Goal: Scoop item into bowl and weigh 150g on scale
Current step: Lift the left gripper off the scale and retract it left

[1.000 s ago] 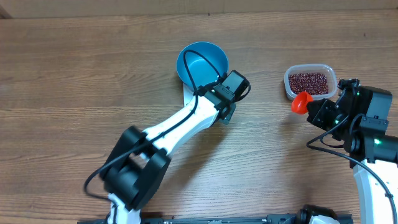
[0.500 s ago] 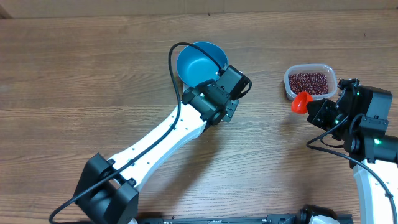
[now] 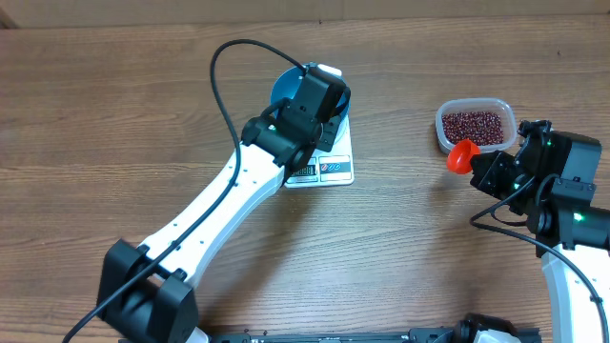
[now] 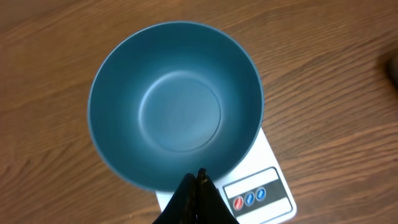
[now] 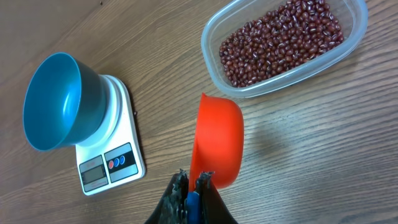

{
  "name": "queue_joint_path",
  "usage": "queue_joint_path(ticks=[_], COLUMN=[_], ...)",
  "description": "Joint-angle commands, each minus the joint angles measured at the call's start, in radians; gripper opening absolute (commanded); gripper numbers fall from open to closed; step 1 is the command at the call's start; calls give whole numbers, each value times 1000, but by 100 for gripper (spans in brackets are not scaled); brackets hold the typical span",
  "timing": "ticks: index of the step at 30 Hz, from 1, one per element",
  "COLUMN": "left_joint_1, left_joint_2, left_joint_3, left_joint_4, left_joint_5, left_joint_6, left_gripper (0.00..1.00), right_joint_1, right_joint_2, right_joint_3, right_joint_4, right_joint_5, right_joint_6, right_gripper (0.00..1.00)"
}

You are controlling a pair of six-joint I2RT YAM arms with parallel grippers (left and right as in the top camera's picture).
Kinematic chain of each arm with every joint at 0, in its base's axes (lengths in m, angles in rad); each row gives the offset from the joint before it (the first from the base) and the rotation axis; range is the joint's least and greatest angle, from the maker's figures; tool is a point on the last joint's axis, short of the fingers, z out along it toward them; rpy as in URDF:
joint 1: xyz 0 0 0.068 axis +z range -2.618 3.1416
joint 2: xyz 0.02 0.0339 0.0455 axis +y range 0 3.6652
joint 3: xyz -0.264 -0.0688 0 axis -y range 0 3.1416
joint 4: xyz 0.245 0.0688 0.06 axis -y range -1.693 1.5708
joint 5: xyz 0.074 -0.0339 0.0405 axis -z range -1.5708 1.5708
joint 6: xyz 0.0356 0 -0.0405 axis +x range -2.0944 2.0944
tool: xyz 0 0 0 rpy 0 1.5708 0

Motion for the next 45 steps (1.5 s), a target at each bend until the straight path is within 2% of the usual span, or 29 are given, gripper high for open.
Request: queue_joint_path(ticks=[1,9,26,45], left_joint_1=[-7,-7,-6,-6], left_joint_2=[72,175,177,177], left_joint_3=[5,5,5,5], left_joint_4=[16,35,65,31], left_joint_5=[-26,-25,-13,70], left_joint_6=[64,72,72,73], left_gripper=[4,4,4,4], right_joint_1=[-3,-3,-3,-3], right_joint_2=[-2,-2,-2,-2], right_joint_3=[34,34,34,34], right_joint_4=[6,6,6,5], right_joint_5=[3,3,3,3], right_joint_6=[-4,-4,-4,-4], right_gripper=[4,4,4,4])
